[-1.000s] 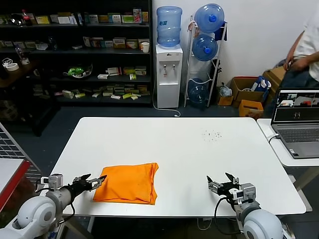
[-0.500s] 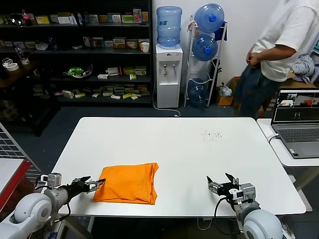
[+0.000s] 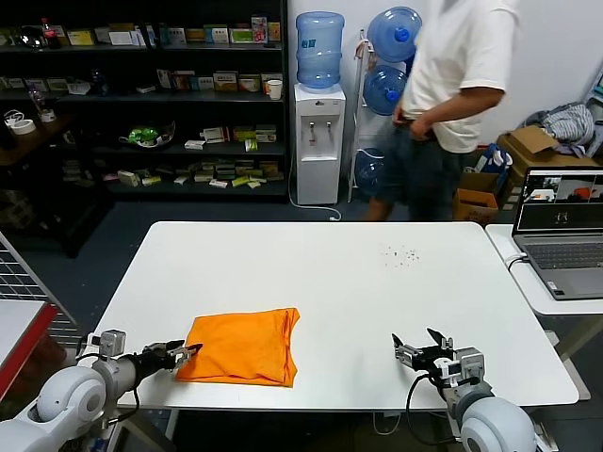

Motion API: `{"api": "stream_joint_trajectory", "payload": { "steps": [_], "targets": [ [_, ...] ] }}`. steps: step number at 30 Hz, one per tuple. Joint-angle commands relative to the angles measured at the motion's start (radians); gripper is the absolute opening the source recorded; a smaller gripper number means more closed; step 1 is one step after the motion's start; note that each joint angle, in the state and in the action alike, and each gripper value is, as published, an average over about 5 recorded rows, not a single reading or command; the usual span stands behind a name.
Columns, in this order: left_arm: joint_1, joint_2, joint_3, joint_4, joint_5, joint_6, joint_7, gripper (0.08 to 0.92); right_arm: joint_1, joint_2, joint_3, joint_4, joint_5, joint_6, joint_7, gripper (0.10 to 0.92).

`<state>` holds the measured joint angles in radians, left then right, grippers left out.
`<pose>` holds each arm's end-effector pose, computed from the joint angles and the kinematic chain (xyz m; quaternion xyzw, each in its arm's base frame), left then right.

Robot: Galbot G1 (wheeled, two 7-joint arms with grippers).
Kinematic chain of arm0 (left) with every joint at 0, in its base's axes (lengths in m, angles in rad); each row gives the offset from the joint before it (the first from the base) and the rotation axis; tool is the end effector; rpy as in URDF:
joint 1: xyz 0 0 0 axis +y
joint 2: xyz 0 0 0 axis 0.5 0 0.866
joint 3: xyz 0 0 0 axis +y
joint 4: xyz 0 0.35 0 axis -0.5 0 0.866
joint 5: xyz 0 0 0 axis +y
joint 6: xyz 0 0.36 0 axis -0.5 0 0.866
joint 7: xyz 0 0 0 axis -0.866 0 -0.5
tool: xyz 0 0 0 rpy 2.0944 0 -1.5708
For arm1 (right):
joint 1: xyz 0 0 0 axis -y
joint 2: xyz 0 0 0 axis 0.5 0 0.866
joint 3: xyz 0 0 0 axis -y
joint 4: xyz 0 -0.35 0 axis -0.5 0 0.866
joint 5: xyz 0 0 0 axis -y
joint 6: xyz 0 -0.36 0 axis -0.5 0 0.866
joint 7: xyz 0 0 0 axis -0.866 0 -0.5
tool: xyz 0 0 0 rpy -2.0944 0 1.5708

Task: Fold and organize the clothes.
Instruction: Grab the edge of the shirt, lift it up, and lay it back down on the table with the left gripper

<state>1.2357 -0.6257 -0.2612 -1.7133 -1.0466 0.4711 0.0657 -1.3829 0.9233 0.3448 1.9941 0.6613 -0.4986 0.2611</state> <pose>0.2912 0.1881 -0.3100 -0.1671 -0.9059 0.0532 0.3854 0.2403 -0.0754 -0.2919 0.0745 -0.9537 0.0286 0.2900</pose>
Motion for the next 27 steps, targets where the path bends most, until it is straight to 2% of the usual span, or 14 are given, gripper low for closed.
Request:
{"api": "stream_joint_trajectory", "payload": {
  "steps": [1, 8, 14, 17, 21, 27],
  "targets": [
    [-0.006, -0.002, 0.016, -0.013, -0.003, 0.001, 0.002, 0.49, 0.002, 0.001, -0.002, -0.001, 0.0, 0.0, 0.001, 0.823],
    [0.012, -0.011, -0.006, -0.046, -0.006, -0.014, -0.008, 0.291, 0.002, 0.0, -0.004, -0.001, 0.0, 0.001, 0.002, 0.823],
    [0.031, -0.04, -0.058, -0.116, 0.01, -0.041, -0.048, 0.125, -0.002, 0.008, -0.002, -0.005, 0.0, 0.053, -0.01, 0.823],
    [0.049, -0.067, -0.107, -0.18, 0.04, -0.042, -0.085, 0.092, -0.003, 0.012, 0.001, -0.004, -0.002, 0.084, -0.022, 0.823],
    [0.094, -0.076, -0.183, -0.251, 0.118, -0.032, -0.127, 0.092, 0.0, 0.012, 0.003, -0.004, -0.009, 0.104, -0.032, 0.823],
    [0.16, -0.011, -0.289, -0.215, 0.164, -0.015, -0.144, 0.092, 0.012, 0.009, -0.002, -0.009, -0.009, 0.112, -0.035, 0.823]
  ]
}}
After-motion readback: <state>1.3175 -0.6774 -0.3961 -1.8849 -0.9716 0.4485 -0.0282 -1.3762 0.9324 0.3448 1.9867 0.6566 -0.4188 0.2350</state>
